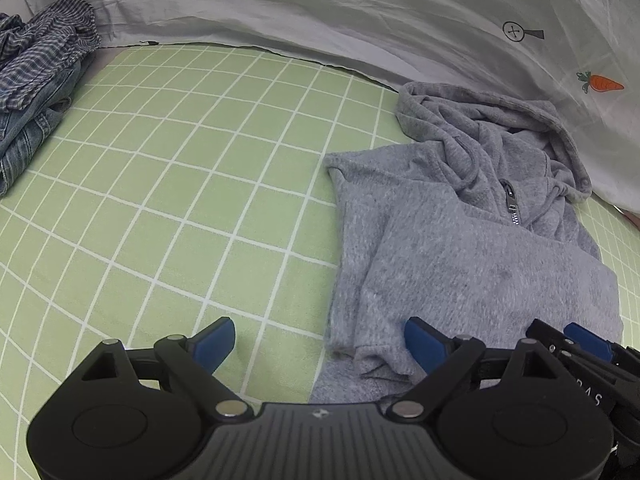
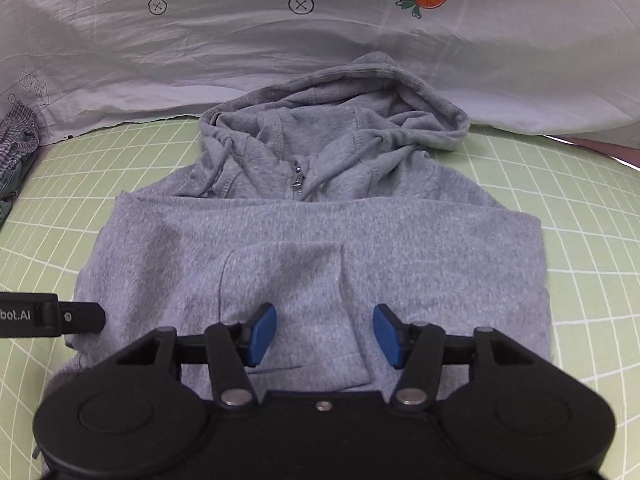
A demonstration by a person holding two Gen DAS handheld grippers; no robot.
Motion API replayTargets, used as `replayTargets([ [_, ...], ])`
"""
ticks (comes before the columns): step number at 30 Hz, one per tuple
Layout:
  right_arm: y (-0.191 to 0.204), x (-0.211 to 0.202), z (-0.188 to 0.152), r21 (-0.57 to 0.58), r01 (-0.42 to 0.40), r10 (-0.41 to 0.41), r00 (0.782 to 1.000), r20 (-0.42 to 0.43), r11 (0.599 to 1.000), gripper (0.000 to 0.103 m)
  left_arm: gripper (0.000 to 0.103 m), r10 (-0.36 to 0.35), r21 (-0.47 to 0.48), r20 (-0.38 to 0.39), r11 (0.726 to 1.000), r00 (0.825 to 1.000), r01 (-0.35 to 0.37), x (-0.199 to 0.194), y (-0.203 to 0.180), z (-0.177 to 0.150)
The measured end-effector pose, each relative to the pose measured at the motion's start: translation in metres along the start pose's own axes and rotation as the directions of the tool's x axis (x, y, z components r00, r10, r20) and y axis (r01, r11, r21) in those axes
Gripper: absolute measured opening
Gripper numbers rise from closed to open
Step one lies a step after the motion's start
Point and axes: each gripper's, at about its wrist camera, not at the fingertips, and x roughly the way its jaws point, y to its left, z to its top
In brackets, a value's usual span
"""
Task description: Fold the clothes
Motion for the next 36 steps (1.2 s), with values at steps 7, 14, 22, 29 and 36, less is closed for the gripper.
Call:
replayTargets([
  [7,-0.005,-0.013,0.003,-0.029,-0.049,0.05,0.999,0.014,0.998,0.011,0.092,-0.003,0.015,0.03,1.0,1.0,0.002,-0.013,-0.008,0.003],
  [14,-0.023,-0.052,0.01,0.002,-0.048,0.048,0.993,0.111,0.999,0.011,0.092,-0.001,0.091,0.092,0.996,0.996,-0.007,-0.032,-0.031,0.013],
  [22,-0.07,-0.065,0.009,0.099,0.048,-0.059,0.991,0.116,0.994,0.011,0.092,0.021,0.157,0.062,0.987,0.998,-0.03,-0.019,-0.056,0.011],
  [29,-0.096,-0.041,-0.006,0.169,0.093,-0.1,0.994,0.032,0.981,0.012,0.092,0.067,0.171,0.001,0.983,0.998,-0.067,0.006,-0.056,0.003],
  [36,-0.095,-0.027,-0.006,0.134,0.122,-0.121,0.992,-0.018,0.983,0.018,0.1,0.071,0.145,-0.027,0.987,0.997,-0.066,0.02,-0.047,0.0],
])
